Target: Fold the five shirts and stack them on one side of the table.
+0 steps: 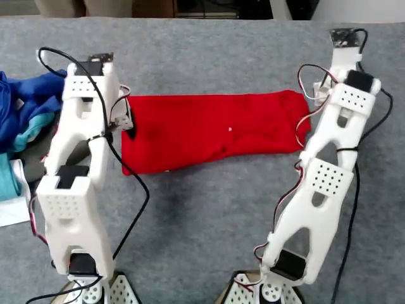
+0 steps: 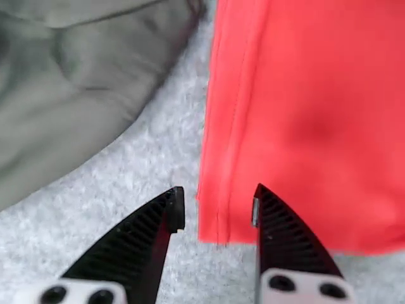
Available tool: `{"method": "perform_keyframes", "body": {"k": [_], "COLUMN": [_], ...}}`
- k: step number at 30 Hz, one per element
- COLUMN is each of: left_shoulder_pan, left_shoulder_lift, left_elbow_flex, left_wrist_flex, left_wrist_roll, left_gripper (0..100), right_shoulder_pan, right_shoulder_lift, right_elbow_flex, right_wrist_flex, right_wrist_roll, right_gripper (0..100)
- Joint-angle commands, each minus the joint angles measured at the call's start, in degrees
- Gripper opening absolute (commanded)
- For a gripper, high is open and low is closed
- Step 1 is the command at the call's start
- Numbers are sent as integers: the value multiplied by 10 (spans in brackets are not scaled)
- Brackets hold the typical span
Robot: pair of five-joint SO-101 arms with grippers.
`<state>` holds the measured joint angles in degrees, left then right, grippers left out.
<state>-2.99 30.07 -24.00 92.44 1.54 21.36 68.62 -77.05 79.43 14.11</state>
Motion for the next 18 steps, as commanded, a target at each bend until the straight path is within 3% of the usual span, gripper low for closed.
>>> {"method": "perform_keyframes", "body": {"k": [1, 7, 18], "left_shoulder_pan": [10, 8, 7], "left_shoulder_lift": [26, 122, 257], "left_elbow_flex": [-61, -144, -249], "left_wrist_flex": [-4, -7, -3], "left_wrist_roll": [5, 1, 5], "left_gripper": [189, 189, 184], "right_shoulder_pan": [13, 14, 21], "right_shoulder_lift": [25, 79, 79], "right_elbow_flex": [-79, -186, -185], "right_wrist_flex": [0, 33, 32], "right_wrist_roll": [-7, -7, -27], "right_gripper": [5, 5, 5]}}
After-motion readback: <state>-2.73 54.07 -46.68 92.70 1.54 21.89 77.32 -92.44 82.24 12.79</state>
